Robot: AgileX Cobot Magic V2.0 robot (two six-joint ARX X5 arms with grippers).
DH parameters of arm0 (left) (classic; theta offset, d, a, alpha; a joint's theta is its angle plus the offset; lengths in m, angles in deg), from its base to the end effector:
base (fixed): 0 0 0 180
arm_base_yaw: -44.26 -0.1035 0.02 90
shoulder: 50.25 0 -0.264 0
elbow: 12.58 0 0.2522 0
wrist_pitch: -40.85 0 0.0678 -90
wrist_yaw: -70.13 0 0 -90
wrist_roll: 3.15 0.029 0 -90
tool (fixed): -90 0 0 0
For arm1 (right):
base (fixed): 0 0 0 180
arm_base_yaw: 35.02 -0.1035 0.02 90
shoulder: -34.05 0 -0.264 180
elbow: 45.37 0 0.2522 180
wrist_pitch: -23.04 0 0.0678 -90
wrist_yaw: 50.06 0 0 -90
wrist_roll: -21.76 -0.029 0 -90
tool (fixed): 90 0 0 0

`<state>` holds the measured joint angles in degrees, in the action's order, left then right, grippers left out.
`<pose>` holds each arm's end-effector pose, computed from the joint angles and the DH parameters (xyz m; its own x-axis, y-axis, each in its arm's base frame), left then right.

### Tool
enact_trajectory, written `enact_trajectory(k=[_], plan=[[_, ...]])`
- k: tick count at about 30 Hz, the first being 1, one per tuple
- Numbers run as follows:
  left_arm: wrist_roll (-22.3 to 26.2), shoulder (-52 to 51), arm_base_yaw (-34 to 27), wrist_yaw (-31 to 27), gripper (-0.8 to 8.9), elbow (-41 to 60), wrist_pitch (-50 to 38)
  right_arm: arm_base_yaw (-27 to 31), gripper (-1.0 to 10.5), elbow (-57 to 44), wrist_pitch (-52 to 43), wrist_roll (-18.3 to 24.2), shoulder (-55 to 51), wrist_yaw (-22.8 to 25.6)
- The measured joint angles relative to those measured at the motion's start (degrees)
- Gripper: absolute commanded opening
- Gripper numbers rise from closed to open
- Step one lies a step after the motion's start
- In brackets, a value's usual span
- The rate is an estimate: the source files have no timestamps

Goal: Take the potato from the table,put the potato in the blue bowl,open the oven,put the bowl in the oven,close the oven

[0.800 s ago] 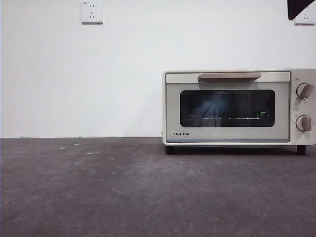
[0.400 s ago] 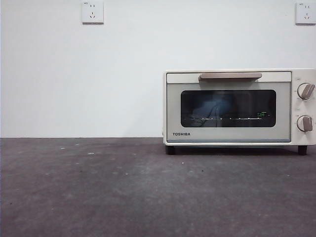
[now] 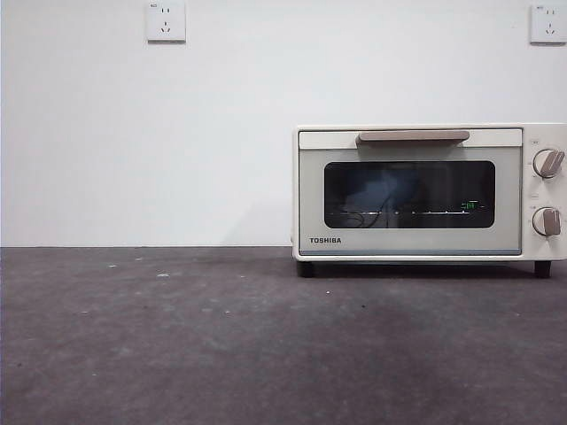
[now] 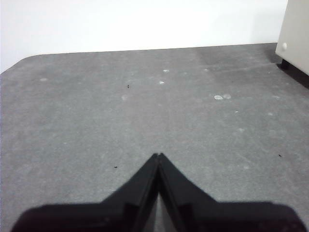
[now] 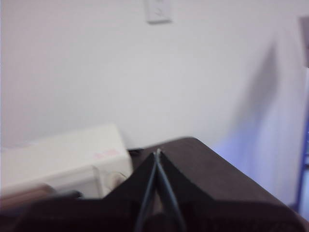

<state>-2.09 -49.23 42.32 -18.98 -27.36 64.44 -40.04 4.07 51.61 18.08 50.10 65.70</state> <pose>0.0963 0.0028 0.1517 0.9852 0.0178 -0.1707 -0.0154 0.9998 0.0156 0.0713 -0.0064 0.3232 0.9320 -0.3544 0.0757 0.3465 0.9327 0.1004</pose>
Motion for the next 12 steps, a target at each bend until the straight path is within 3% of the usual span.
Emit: enact_trajectory(k=[8, 12], plan=[[0.02, 0.11, 0.00, 0.00, -0.04, 0.00, -0.02, 3.45, 0.0, -19.41, -2.78, -0.39, -10.97, -6.23], [0.02, 0.11, 0.00, 0.00, -0.04, 0.00, -0.02, 3.50, 0.0, -26.18, -7.39, 1.14, -11.87, -14.56]])
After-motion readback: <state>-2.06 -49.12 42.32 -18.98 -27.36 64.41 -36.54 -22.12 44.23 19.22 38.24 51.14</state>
